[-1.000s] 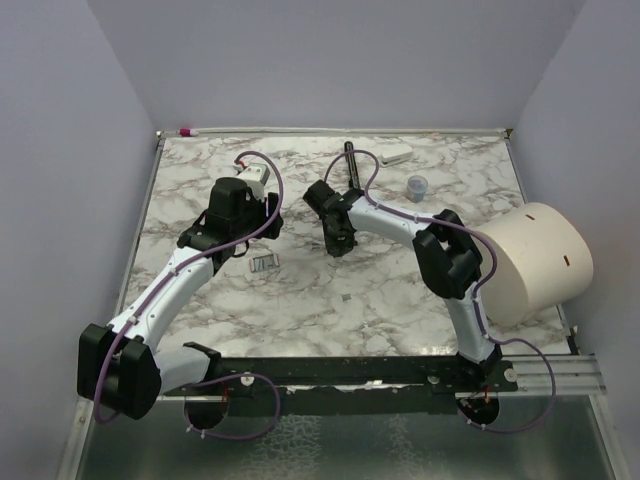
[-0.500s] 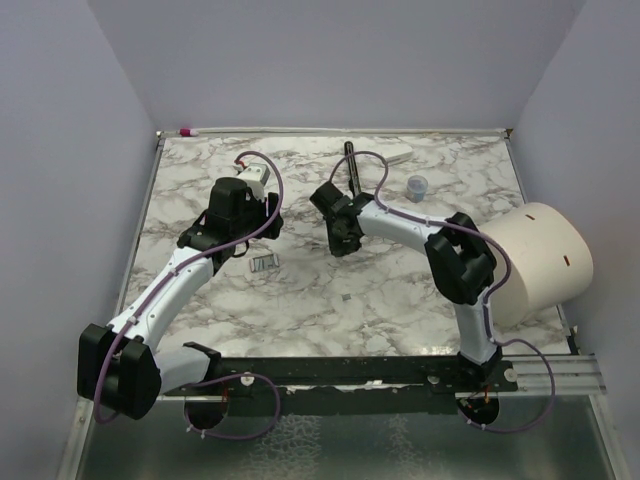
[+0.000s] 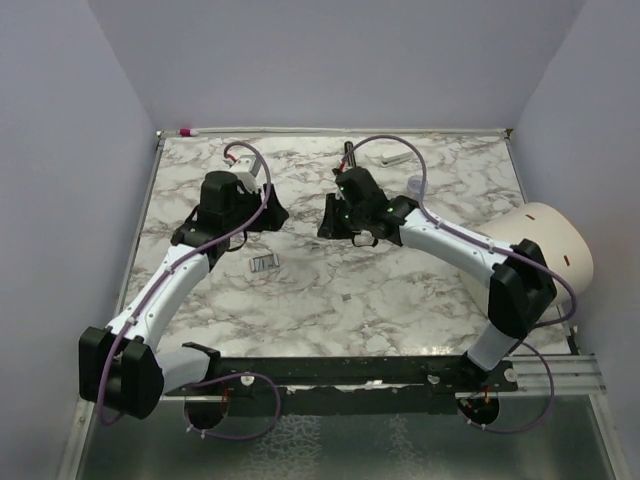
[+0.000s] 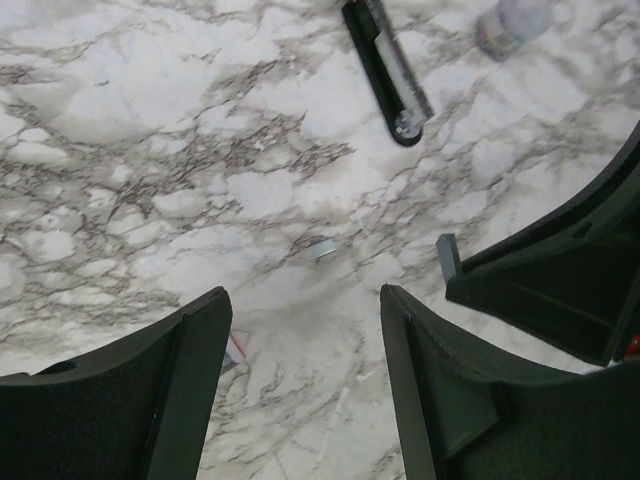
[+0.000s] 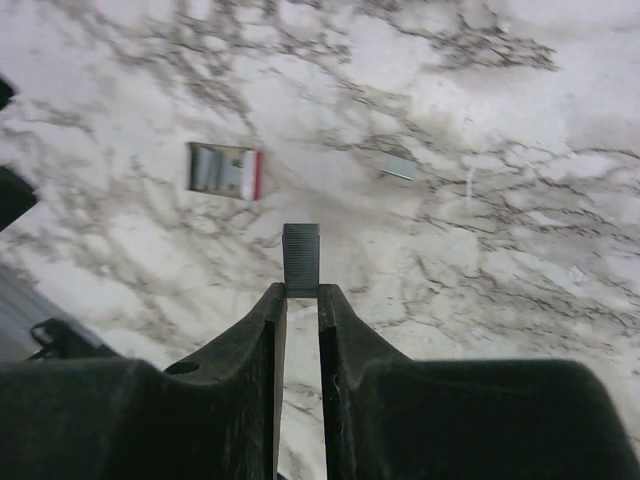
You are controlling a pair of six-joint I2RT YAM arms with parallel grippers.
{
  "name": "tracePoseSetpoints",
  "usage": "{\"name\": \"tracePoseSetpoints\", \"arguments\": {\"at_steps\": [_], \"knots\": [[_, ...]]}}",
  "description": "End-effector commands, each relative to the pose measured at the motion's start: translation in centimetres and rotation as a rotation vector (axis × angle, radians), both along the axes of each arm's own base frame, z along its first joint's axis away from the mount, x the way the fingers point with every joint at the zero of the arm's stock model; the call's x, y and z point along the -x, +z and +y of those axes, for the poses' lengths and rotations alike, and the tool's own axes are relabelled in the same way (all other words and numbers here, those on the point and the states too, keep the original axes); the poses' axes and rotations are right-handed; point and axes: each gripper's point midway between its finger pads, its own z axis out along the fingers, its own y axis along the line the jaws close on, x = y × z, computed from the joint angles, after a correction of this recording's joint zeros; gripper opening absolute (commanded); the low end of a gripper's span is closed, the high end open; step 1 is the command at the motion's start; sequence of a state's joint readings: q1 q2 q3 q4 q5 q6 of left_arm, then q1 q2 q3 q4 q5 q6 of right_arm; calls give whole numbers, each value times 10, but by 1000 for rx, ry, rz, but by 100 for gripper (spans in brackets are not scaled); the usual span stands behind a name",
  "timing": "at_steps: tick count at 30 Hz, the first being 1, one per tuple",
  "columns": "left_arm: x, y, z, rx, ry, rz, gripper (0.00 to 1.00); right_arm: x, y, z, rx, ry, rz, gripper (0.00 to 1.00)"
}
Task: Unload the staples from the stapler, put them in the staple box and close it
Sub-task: Pick up the staple from the center of the board, then place the staple in the staple box.
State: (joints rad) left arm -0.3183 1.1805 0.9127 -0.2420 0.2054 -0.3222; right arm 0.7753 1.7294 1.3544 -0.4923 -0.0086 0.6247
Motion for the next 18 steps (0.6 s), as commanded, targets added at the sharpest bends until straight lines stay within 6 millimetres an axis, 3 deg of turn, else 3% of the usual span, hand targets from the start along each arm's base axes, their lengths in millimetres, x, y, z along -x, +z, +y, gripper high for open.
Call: {"name": "tracePoseSetpoints", "arguments": {"at_steps": [1, 10, 15, 18], "knots": [[-4, 75, -18, 274, -38, -74, 65, 8, 79, 27, -276, 102, -109, 17], [10, 166, -31, 698, -176, -104, 71, 29, 180, 31, -539, 212, -205, 17], [30, 199, -39, 855, -288, -135, 76, 43, 223, 38, -660, 289, -221, 17], [41, 208, -40, 902, -326, -141, 76, 49, 241, 39, -722, 317, -225, 17]]}}
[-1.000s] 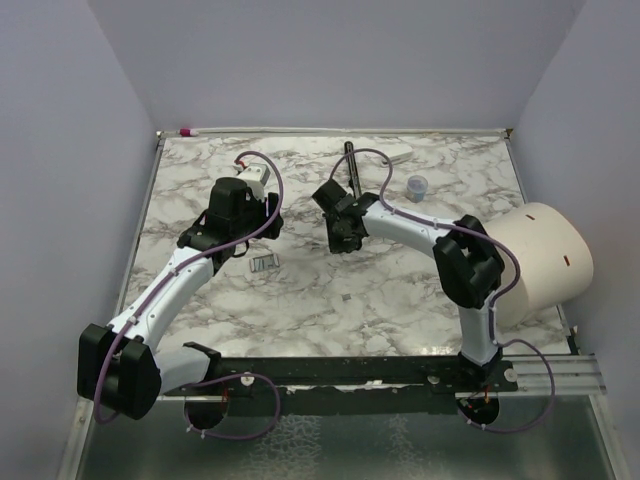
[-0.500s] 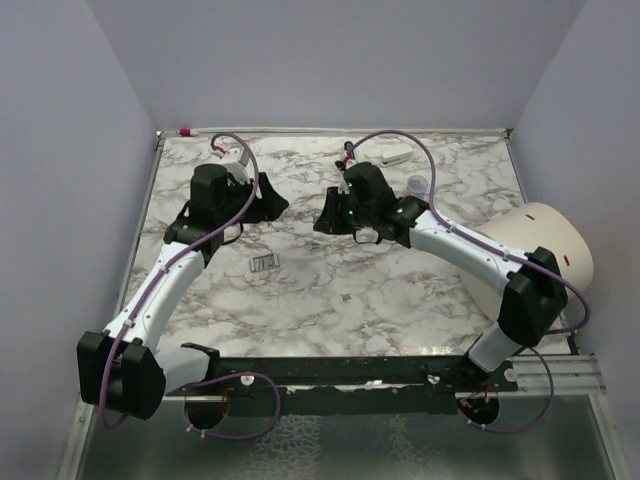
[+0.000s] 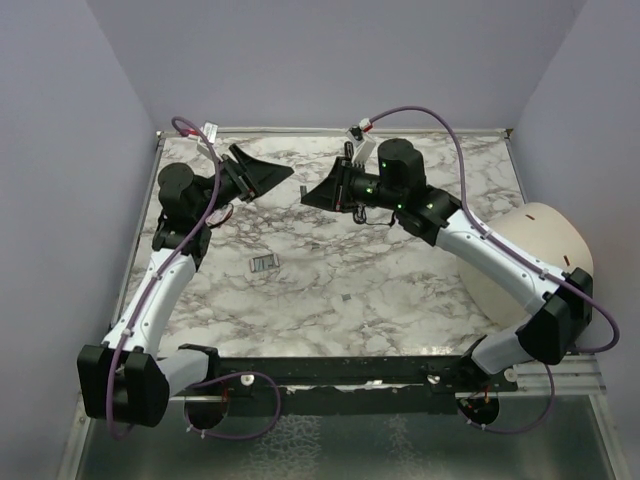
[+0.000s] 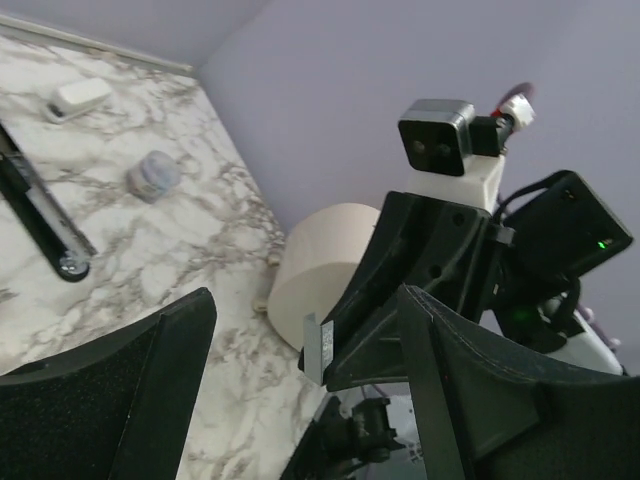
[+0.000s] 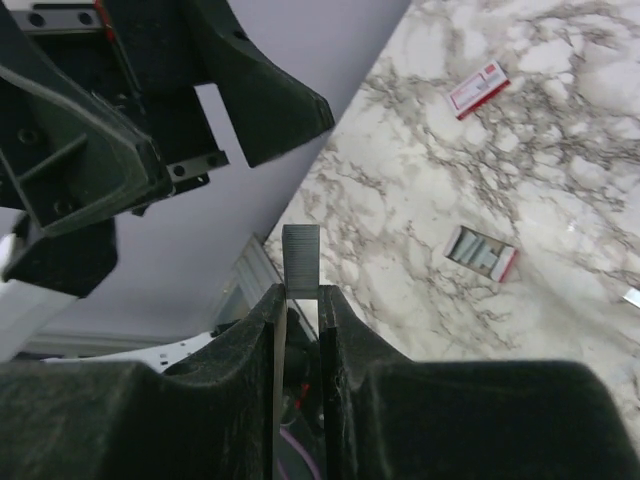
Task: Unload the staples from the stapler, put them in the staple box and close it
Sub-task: Place the staple in the staple box.
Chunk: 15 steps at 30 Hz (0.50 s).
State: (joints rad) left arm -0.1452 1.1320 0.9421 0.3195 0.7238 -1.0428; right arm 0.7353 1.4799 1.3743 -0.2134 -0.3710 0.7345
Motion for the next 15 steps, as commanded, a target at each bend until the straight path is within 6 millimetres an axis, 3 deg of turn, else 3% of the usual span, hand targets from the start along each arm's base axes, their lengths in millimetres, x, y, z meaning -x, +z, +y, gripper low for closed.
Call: {"name": "tracePoseSetpoints", "arguments": {"at_steps": [1, 5, 15], "knots": [[35, 39, -7, 130, -132, -85, 77, 21, 61, 4, -171, 108, -52, 17], [45, 41, -9, 151, -171, -102, 77, 28, 75, 4, -214, 144, -59, 17], [57, 37, -14, 161, -273, -124, 75, 35, 85, 6, -254, 191, -56, 18]]}}
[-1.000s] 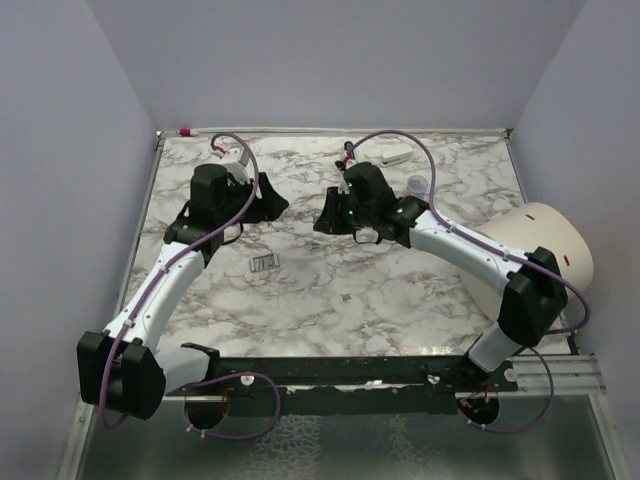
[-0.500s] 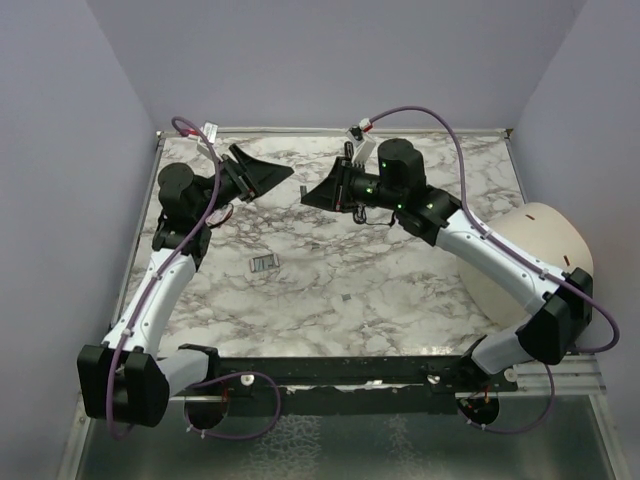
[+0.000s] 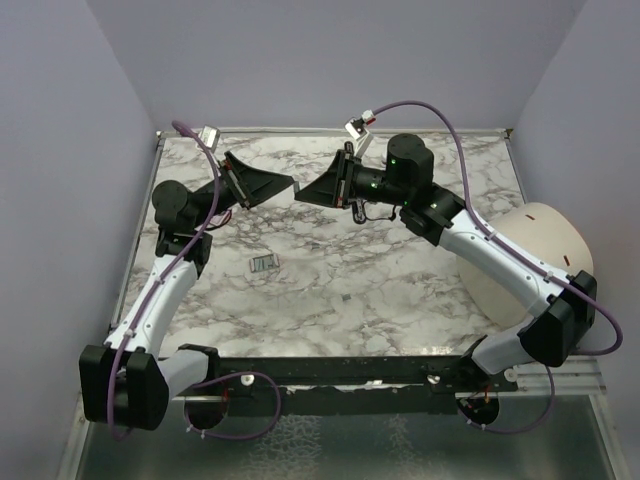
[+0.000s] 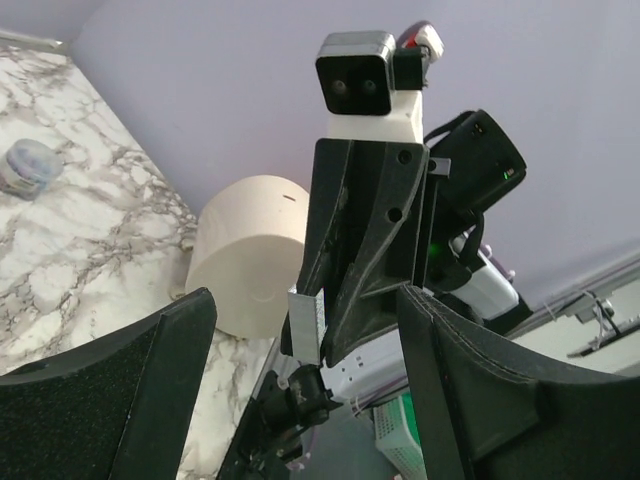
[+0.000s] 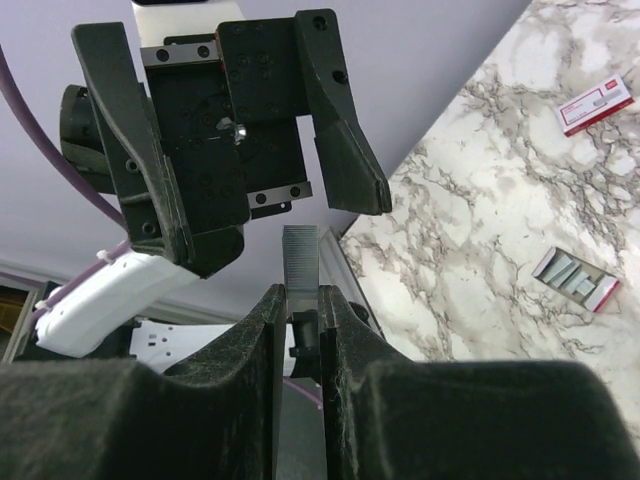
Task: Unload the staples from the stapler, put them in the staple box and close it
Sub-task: Place the staple in the staple box.
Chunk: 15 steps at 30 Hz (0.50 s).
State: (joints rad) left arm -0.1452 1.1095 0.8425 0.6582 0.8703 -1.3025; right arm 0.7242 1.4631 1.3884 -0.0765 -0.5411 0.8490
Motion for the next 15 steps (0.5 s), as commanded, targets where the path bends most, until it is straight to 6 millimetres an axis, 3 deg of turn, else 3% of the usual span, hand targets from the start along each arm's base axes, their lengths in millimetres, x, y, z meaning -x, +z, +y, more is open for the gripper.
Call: {"name": "tracePoseSetpoints", "arguments": {"at_steps": [1, 8, 15], "knots": [[19, 11, -3, 23, -99, -78, 73, 12, 36, -3, -84, 53, -53, 18], [26, 11, -5, 86, -163, -82, 60, 14, 33, 0, -95, 85, -35, 18], [28, 14, -5, 90, -172, -105, 56, 16, 29, 2, -95, 105, -22, 18]]}}
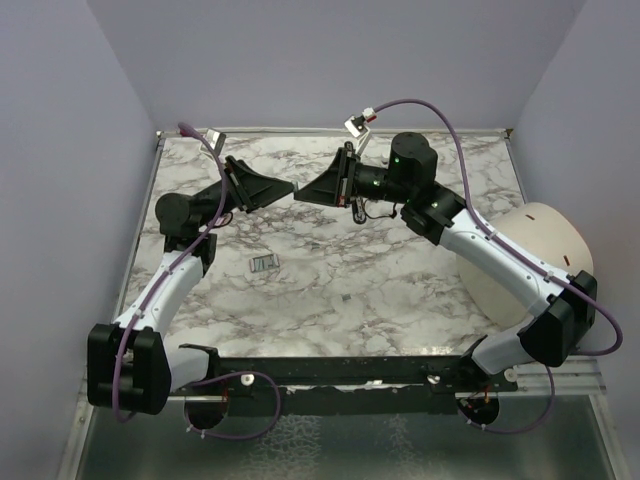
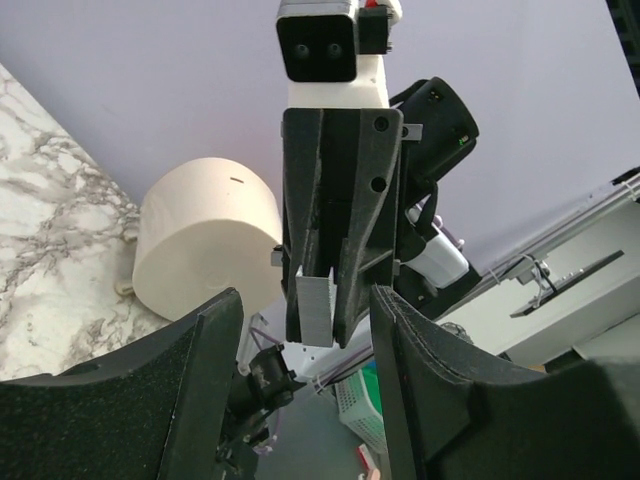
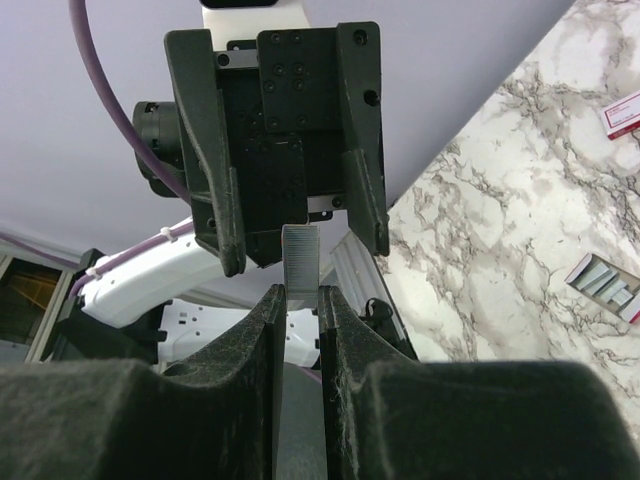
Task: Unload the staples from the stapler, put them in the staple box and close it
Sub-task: Place the staple in the staple box.
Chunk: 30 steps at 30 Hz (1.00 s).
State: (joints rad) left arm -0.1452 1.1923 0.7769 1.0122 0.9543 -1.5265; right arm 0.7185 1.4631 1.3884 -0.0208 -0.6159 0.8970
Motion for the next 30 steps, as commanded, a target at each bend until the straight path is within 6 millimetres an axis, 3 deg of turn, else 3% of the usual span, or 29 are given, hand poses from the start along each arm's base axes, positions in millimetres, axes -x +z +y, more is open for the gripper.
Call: {"name": "tracePoseSetpoints", "arguments": {"at_steps": [1, 19, 30], "knots": [[14, 13, 0, 9, -34, -93, 56, 5, 14, 1, -40, 37, -25, 18], [18, 19, -2, 49, -84, -94, 48, 3, 2, 6, -35, 62, -4, 18], [18, 18, -3, 51, -83, -91, 40, 4, 4, 5, -39, 63, -7, 18]]}}
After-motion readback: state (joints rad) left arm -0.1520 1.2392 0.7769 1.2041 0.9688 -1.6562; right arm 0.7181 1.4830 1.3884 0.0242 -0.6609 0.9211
